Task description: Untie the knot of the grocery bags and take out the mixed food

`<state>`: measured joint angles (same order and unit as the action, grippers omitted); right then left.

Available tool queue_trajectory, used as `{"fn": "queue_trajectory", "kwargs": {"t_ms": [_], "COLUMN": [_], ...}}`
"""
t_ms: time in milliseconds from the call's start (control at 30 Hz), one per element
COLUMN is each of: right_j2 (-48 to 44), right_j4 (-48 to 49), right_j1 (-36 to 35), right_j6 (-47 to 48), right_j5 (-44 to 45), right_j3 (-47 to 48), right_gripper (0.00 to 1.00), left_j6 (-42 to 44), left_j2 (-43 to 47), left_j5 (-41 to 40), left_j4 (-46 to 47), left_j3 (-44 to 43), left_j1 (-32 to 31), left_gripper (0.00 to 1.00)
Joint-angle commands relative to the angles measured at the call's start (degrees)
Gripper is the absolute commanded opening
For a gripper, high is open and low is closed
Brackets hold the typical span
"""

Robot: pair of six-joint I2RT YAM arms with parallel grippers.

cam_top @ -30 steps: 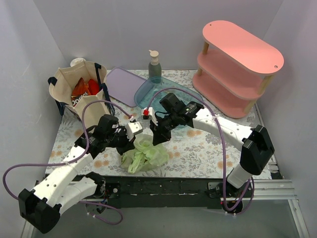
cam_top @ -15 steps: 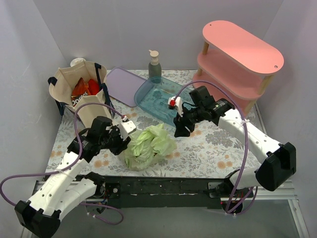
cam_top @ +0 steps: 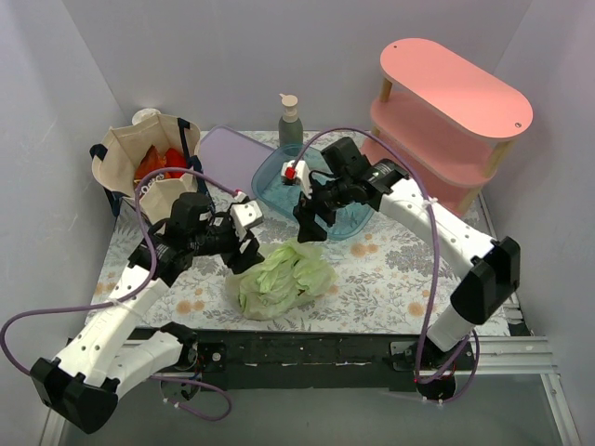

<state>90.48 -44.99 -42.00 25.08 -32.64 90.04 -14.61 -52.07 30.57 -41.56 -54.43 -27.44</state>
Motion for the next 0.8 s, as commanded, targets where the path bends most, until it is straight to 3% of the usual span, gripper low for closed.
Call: {"fn": "queue_trajectory", "kwargs": {"t_ms": [0, 200, 500, 700, 733, 767], "right_j2": [4.4, 4.1, 7.5, 9.4, 9.1, 8.8], "right_j4": [-5.2, 0.2, 3.2, 3.2, 2.9, 2.8], "right_j1": [-0.1, -0.7, -1.2, -2.6, -3.5, -4.0], "right_j6": [-2.6, -3.7, -7.5, -9.5, -9.2, -8.2], "right_j5": [0.2, -2.0, -4.9, -0.6, 0.3, 1.2], "right_j3": [4.3, 0.8, 6.0, 4.4, 3.5, 2.6], "right_gripper": [0.82, 0.83, 0.86, 0.89, 0.88, 0.77], "left_j6": [-2.1, -2.0, 1.2, 1.3, 1.3, 1.2], "left_j2": [-2.2, -3.1, -5.8, -5.1, -5.1, -5.2], "left_j5": [3.3, 3.0, 4.3, 2.6, 2.3, 2.3], "left_j4": [7.3, 6.4, -2.7, -2.7, -2.2, -2.1], "left_j3": [0.4, -0.5, -3.7, -0.8, -0.3, -0.1], "left_j1": [0.2, 0.2, 0.2, 0.2, 0.2, 0.2], "left_gripper": [0.63, 0.63, 0.63, 0.62, 0.61, 0.58]}}
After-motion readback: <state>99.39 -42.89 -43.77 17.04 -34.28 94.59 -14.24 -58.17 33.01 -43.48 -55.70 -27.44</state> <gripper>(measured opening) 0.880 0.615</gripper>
